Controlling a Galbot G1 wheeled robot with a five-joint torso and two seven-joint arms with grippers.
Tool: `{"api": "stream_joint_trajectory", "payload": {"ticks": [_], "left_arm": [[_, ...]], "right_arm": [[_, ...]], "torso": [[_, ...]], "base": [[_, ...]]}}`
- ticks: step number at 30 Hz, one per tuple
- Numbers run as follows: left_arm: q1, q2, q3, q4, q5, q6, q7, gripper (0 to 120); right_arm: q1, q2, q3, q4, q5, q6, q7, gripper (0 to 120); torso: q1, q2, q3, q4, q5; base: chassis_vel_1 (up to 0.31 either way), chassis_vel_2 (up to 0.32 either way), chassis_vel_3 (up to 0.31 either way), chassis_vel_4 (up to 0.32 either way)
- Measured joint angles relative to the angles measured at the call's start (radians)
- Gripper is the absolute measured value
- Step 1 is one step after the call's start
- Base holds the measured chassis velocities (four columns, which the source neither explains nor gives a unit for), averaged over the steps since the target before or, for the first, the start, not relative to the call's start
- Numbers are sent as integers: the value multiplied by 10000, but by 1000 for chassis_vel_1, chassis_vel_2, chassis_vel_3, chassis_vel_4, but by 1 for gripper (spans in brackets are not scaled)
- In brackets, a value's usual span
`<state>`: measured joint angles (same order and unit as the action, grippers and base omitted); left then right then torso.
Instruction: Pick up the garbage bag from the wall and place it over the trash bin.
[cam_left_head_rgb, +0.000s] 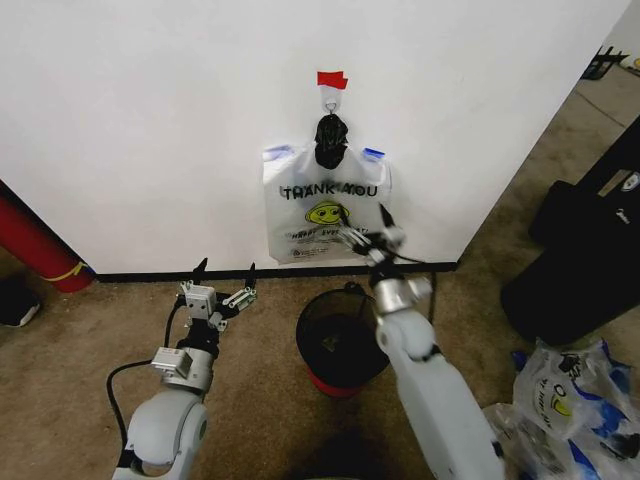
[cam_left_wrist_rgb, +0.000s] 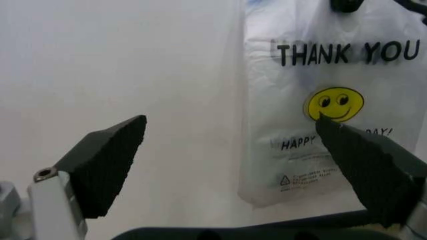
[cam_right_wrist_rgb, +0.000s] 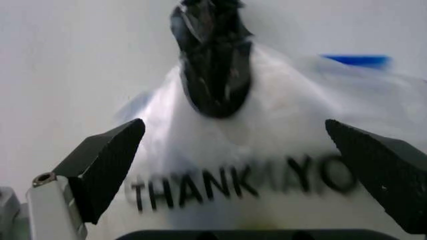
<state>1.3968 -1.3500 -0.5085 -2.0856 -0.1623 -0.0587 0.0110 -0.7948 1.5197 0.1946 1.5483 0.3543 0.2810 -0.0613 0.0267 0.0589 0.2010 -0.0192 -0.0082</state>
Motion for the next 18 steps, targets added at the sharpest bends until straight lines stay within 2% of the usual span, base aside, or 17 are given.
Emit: {"api": "stream_joint_trajectory", "payload": {"ticks": [6, 10, 16, 18], "left_arm": [[0, -54, 16, 76, 58, -128, 0, 100], [1, -57, 23, 102, 65, -166, -3, 100], [26, -23, 19, 122, 73, -220, -6, 100], [35, -15, 19, 124, 76, -232, -7, 100]], "right_arm": [[852, 375, -134, -639, -136, 81, 91, 100], [997, 639, -99, -878, -185, 169, 88, 94], [1249, 879, -6, -1251, -377, 215, 83, 70], [1305, 879, 17, -1331, -398, 226, 83, 67]], "torso": [[0, 0, 0, -2, -1], [0, 0, -1, -2, 1], [-1, 1, -1, -1, 1], [-1, 1, -1, -2, 1]], "base": [[0, 0, 0, 0], [0, 0, 0, 0], [0, 0, 0, 0], [0, 0, 0, 0]]}}
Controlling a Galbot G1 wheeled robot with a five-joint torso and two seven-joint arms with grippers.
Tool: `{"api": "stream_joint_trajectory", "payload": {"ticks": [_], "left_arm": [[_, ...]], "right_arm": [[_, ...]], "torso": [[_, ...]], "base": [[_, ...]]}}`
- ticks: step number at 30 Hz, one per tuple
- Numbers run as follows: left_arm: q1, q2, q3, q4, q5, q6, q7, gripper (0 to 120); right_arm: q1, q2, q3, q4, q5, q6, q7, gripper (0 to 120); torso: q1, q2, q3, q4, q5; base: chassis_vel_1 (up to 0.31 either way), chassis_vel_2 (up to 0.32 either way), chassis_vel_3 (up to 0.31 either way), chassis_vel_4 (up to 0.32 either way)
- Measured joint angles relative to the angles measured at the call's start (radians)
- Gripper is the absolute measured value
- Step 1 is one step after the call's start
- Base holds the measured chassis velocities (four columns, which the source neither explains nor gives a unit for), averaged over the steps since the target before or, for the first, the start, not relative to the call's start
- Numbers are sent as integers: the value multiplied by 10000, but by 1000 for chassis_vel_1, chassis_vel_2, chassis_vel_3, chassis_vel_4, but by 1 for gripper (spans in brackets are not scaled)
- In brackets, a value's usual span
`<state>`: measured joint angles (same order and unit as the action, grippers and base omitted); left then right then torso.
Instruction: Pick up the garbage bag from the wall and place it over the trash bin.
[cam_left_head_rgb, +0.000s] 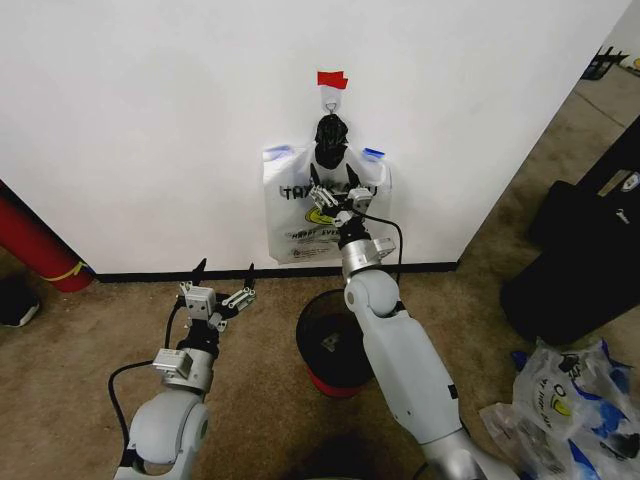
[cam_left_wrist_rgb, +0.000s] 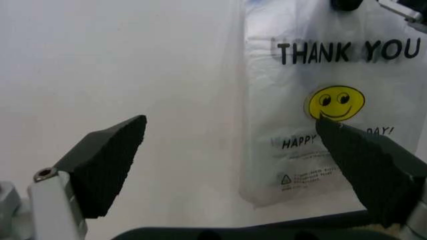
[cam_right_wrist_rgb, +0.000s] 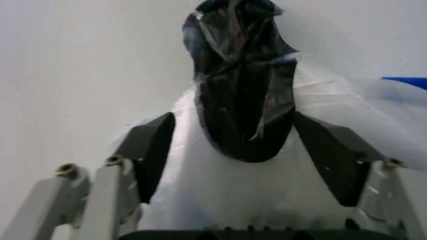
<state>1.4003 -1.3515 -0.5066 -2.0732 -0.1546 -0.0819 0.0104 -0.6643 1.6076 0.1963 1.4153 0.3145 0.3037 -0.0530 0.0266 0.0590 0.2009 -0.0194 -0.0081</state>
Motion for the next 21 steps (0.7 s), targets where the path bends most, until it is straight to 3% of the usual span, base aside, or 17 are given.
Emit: {"api": "stream_joint_trajectory", "payload": {"ticks": [4, 7, 18, 21], "left_arm": [[16, 73, 0, 11, 4, -35, 0, 100], [15, 117, -3, 27, 5, -43, -2, 100], [25, 164, 4, 53, 37, -83, -4, 100], [43, 158, 3, 53, 51, -100, -4, 100]], "right_arm": [[184, 0, 115, -290, -122, 47, 0, 49], [266, 2, 176, -373, -156, 56, -3, 43], [392, 30, 235, -512, -189, 163, -93, 2], [383, 25, 235, -493, -185, 189, -109, 0]], "torso": [[0, 1, 0, 0, 1], [0, 1, 0, 0, 1], [0, 1, 0, 2, 1], [0, 1, 0, 1, 1]], "base": [[0, 0, 0, 0], [0, 0, 0, 0], [0, 0, 0, 0], [0, 0, 0, 0]]}}
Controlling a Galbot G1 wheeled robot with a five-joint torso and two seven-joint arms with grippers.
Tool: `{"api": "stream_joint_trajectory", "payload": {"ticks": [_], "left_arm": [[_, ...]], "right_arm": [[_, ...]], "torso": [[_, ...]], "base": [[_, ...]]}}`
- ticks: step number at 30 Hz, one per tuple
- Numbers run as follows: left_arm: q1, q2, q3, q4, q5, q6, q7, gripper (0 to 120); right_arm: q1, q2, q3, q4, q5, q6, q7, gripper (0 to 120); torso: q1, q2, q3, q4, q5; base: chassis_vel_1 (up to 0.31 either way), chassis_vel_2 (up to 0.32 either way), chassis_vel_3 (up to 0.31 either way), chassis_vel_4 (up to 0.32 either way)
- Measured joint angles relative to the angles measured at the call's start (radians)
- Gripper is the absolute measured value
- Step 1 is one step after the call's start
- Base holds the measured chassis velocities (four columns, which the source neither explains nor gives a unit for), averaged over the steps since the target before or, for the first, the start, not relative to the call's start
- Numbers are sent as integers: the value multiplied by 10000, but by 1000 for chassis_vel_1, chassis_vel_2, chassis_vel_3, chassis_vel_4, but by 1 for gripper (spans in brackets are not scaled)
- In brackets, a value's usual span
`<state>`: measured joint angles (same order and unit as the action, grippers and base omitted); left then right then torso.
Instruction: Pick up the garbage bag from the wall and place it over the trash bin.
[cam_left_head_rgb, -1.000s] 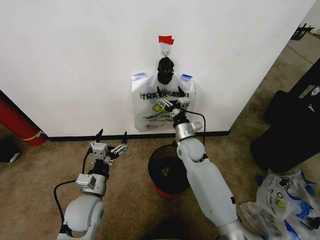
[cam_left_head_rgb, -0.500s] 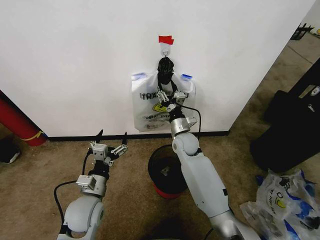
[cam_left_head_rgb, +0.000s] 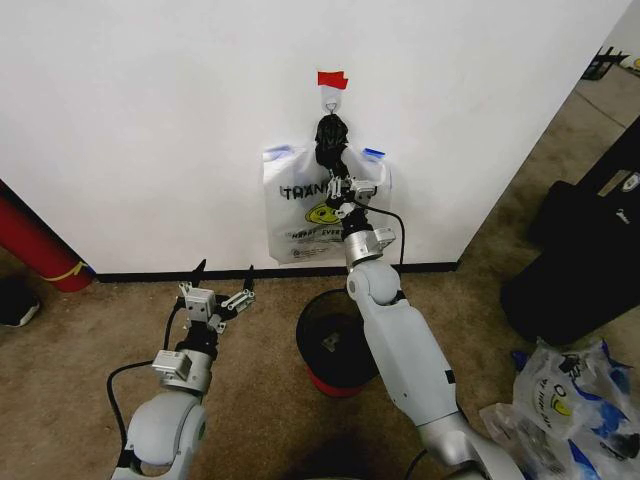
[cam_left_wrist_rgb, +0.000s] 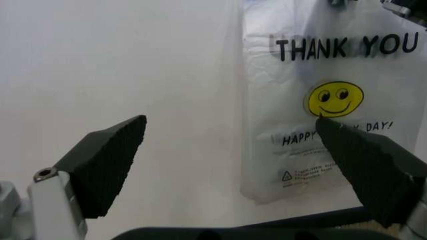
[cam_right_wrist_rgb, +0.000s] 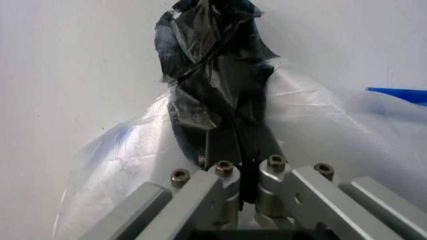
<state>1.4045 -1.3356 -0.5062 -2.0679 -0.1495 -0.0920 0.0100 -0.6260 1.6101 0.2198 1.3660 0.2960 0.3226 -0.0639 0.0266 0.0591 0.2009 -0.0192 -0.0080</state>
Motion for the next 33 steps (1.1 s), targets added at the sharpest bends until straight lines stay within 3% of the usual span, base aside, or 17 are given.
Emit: {"api": "stream_joint_trajectory", "payload": {"ticks": [9, 33], "left_arm": [[48, -69, 30, -4, 46, -84, -2, 100], [532, -98, 8, -419, 34, -352, -36, 100]], "right_arm": [[-730, -10, -69, 580, 37, 5, -9, 0], [-6049, -1122, 1297, 3068, 0, 1229, -2066, 0]], "torso": [[0, 0, 0, -1, 0], [-1, 1, -2, 0, 0]], "base": [[0, 0, 0, 0], [0, 0, 0, 0]]}}
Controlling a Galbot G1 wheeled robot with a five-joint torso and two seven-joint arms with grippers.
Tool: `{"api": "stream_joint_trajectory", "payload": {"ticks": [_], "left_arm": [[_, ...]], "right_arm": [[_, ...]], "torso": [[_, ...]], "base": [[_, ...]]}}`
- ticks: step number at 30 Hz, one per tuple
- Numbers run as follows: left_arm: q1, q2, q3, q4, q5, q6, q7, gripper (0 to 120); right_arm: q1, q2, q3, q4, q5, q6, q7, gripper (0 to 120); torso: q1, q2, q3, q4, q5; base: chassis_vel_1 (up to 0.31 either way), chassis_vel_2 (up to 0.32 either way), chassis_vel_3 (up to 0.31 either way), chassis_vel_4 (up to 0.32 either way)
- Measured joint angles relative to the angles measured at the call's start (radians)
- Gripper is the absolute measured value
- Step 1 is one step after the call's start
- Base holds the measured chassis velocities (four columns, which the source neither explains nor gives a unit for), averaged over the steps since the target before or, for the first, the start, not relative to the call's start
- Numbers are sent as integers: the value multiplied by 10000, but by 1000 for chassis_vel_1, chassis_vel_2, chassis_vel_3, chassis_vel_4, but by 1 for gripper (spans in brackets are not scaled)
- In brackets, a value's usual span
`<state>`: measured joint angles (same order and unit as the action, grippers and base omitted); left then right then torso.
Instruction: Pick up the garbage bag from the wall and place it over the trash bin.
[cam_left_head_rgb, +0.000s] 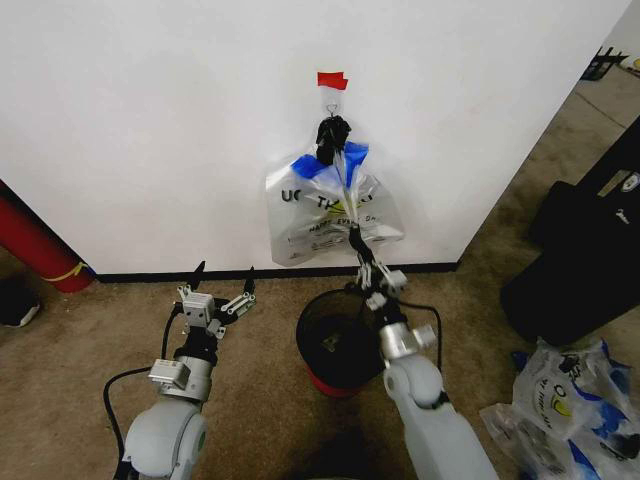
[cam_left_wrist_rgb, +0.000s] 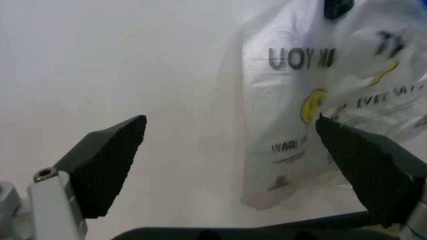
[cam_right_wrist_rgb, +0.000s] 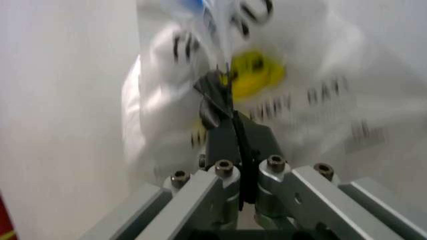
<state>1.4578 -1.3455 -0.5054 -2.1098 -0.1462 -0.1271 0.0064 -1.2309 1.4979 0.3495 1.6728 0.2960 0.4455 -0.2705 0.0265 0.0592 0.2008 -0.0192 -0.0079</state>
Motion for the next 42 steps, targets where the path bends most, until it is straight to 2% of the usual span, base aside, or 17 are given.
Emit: {"api": "stream_joint_trajectory", "payload": {"ticks": [8, 22, 30, 39, 42], "left_arm": [[178, 11, -4, 0, -27, -211, -6, 100], [150, 100, -42, 11, -132, -350, -19, 100], [110, 154, -92, 121, -214, -402, -20, 100], [-16, 139, -76, 300, -238, -408, -22, 100], [-53, 105, -59, 383, -219, -408, -22, 100]], "right_arm": [[-1239, 16, 282, 246, -141, 507, -531, 0], [-2549, -57, 674, 297, -394, 1264, -1654, 0], [-2855, -178, 1037, 396, -408, 1530, -2480, 0], [-2767, -398, 2004, 184, -653, 1888, -3683, 0], [-2744, -469, 2336, 90, -504, 1924, -4678, 0]], "torso": [[0, 1, 0, 0, 0], [0, 1, 1, -1, 0], [0, 0, 1, 0, 0], [2, 0, 2, 0, 0], [1, 0, 2, 0, 1]], "base": [[0, 0, 0, 0], [0, 0, 0, 0], [0, 0, 0, 0], [0, 0, 0, 0], [0, 0, 0, 0]]}}
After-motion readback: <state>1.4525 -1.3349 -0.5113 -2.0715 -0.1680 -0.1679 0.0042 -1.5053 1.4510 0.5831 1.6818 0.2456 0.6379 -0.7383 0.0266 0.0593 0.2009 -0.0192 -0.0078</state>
